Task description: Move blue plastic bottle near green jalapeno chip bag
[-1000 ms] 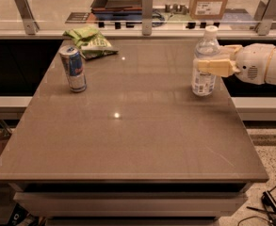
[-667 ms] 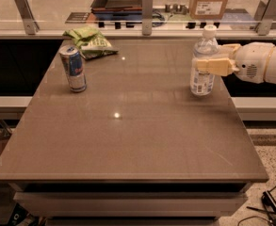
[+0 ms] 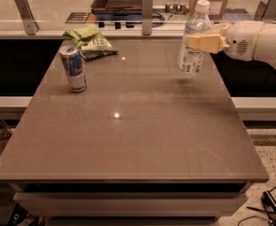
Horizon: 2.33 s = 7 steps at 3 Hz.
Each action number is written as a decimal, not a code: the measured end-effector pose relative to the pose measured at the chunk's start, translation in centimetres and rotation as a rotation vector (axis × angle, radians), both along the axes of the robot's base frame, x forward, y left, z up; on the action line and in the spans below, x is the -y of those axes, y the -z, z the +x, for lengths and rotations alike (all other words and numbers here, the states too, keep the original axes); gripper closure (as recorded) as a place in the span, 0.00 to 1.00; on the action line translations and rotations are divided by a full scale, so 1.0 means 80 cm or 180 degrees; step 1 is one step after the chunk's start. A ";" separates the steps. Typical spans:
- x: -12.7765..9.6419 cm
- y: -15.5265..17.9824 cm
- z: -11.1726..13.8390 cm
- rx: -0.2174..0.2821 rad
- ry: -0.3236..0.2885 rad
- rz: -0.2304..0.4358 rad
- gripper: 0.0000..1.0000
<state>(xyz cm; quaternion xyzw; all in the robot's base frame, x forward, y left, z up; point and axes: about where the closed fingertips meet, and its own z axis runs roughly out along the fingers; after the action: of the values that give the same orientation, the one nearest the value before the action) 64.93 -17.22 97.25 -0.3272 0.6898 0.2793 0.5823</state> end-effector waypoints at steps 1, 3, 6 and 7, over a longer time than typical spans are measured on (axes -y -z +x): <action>-0.026 -0.021 0.033 0.0008 -0.0072 0.0127 1.00; -0.108 -0.025 0.091 -0.0083 -0.0241 0.0119 1.00; -0.197 0.030 0.167 0.0038 -0.0450 0.0159 1.00; -0.229 0.068 0.198 0.0007 -0.0515 0.0016 1.00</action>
Offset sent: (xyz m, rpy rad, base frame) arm 0.0876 0.0854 0.0294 0.0599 0.0390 0.0788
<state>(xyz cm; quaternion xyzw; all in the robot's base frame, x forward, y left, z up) 80.76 1.12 91.81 -0.3807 0.6598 0.3268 0.5594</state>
